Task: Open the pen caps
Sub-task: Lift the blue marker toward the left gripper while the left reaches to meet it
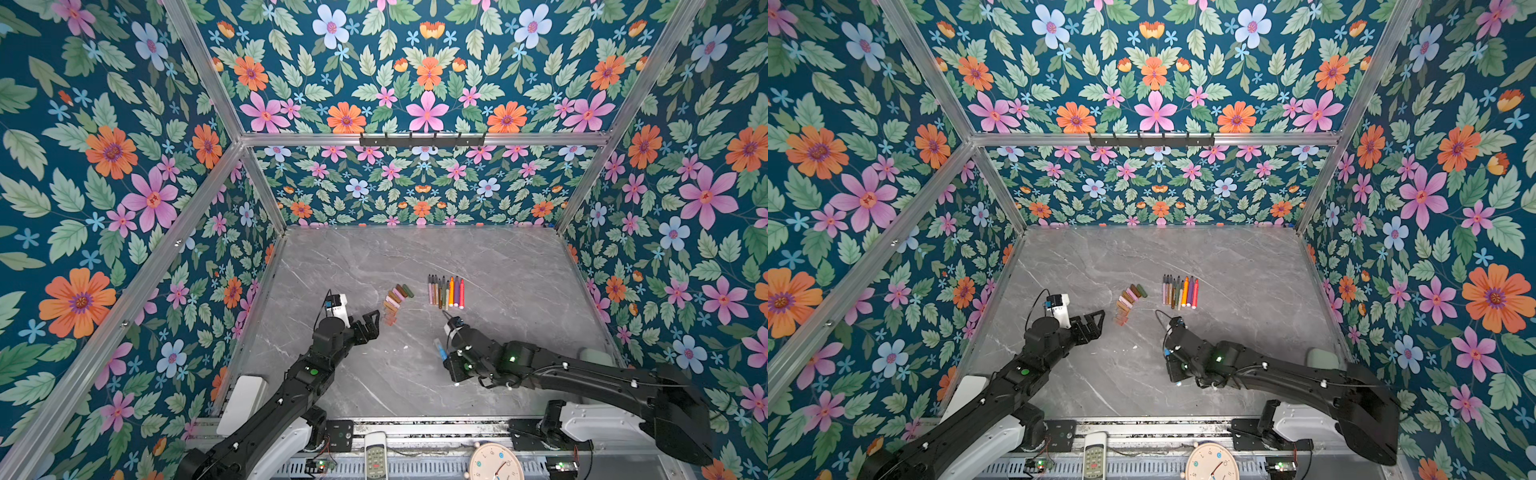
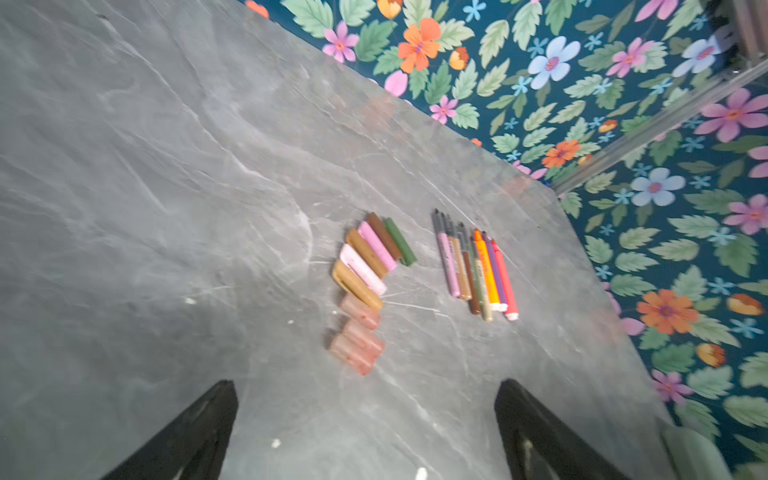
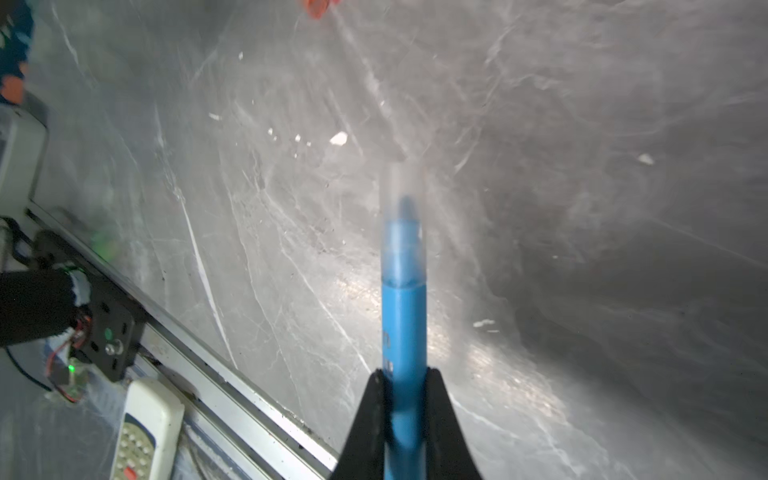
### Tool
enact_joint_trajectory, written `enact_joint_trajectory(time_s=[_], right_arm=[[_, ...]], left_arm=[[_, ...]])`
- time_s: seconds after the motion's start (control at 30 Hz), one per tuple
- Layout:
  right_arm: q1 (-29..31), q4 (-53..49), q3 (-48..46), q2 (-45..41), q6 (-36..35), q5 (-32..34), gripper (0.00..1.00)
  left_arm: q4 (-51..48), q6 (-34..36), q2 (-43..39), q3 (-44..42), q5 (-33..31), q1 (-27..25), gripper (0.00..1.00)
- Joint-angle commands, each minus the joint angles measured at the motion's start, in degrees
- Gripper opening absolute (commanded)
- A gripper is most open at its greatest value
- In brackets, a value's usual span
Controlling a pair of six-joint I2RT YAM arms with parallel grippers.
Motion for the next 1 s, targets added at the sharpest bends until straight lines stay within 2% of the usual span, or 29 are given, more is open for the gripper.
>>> enact_joint_trajectory(time_s=[0.0,0.1,0.23,0.4,0.53,0.83,0.9,0.97], right_arm=[[-5.2,-0.1,-2.0,-4.4,-1.6,-6.0,0.09],[-8.9,-2.6,-2.0,-6.3,-3.0,-8.3,0.09],[-9.4,-6.0,0.0,-6.0,-3.9,-7.5,0.09],[-9.5,-6.4,0.9,-7.1,-2.1,-9.5,0.1],[-9.4,-4.1,-0.2,-8.8,-0.7,-11.2,0.11],[-9.4,1.7,-3.5,-10.1,2.6,-15.2,0.13],[-9.4,3.7,-4.4,-10.1,2.5,-17.0,0.12],[-9.4,3.9,-3.8,-9.8,2.0,-17.7,0.1]], left_arm=[[6.2,-2.8,4.1,3.0,7.6,-1.3,1.0],[8.5,-2.1,7.9,5.6,11.0,-3.9,1.0],[13.3,-2.3,11.3,6.1,8.8,-7.5,1.0],[21.7,-7.5,17.8,6.0,10.5,-8.4,1.0],[22.3,-9.6,21.7,8.3,14.5,-9.4,1.0],[20.8,-11.2,22.1,11.1,18.1,-10.8,1.0],[21.3,-11.8,22.9,11.6,19.6,-10.8,0.95],[23.3,-12.6,23.9,11.6,21.3,-10.8,0.86]])
